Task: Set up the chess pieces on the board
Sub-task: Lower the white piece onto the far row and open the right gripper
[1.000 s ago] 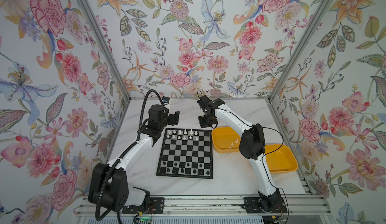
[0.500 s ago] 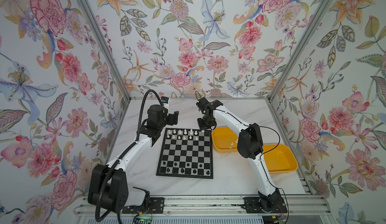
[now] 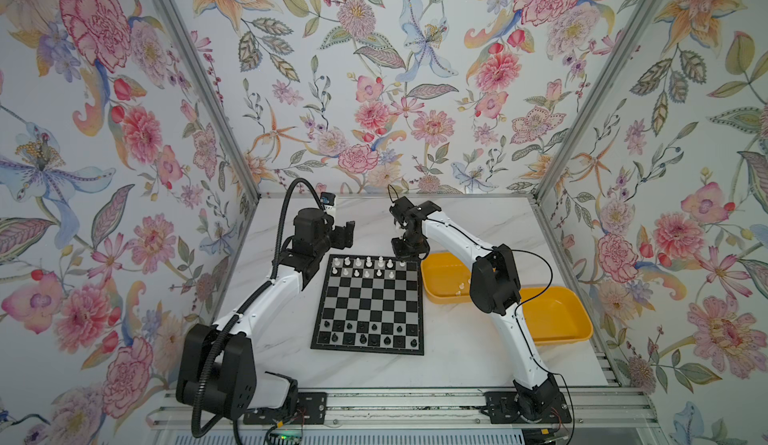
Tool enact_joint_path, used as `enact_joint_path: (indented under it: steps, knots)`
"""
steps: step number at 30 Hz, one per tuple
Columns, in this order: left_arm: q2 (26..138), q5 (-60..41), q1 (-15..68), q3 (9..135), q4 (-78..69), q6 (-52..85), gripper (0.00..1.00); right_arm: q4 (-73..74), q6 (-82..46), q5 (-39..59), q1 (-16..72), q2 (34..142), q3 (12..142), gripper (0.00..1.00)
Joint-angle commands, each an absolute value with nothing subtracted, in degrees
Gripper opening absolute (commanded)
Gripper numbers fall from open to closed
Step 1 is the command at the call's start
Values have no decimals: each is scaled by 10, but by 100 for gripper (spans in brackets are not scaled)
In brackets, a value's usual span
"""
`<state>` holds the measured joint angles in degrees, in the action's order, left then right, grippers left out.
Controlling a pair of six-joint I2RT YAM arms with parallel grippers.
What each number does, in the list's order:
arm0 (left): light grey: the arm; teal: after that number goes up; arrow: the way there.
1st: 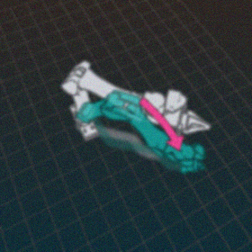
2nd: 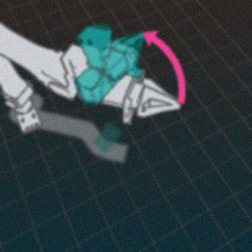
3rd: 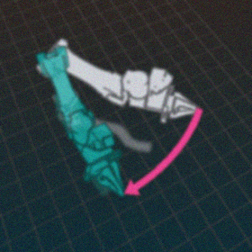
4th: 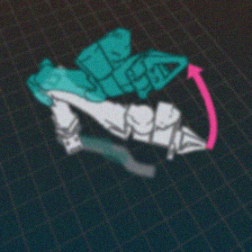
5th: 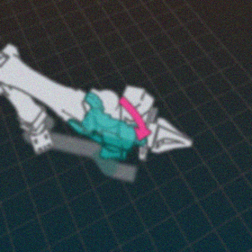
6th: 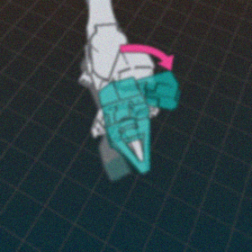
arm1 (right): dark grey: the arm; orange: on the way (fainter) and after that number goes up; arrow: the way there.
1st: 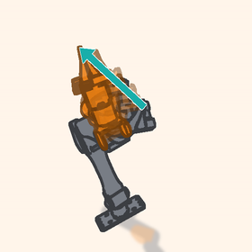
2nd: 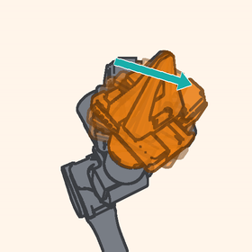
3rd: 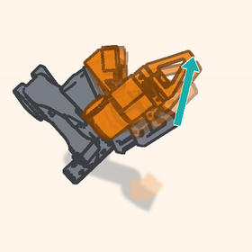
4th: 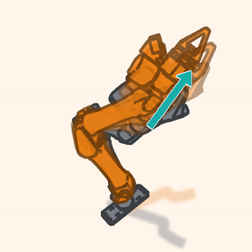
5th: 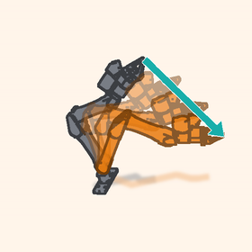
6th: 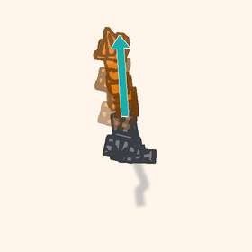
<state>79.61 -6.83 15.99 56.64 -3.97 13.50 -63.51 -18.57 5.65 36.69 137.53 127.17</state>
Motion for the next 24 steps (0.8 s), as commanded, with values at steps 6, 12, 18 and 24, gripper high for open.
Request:
enact_joint_path:
  steps: [6,12,18,24]
  knots:
    - [809,-74,148,580,-42,136,87,-650,-184,64,383,1393,1274,8]
    - [810,-79,142,576,-45,136,87,-650,-189,56,382,1396,1271,10]
    - [809,-82,139,574,-47,137,87,-650,-193,45,376,1393,1268,10]
    - [809,-86,134,573,-47,137,87,-650,-192,40,374,1396,1267,10]
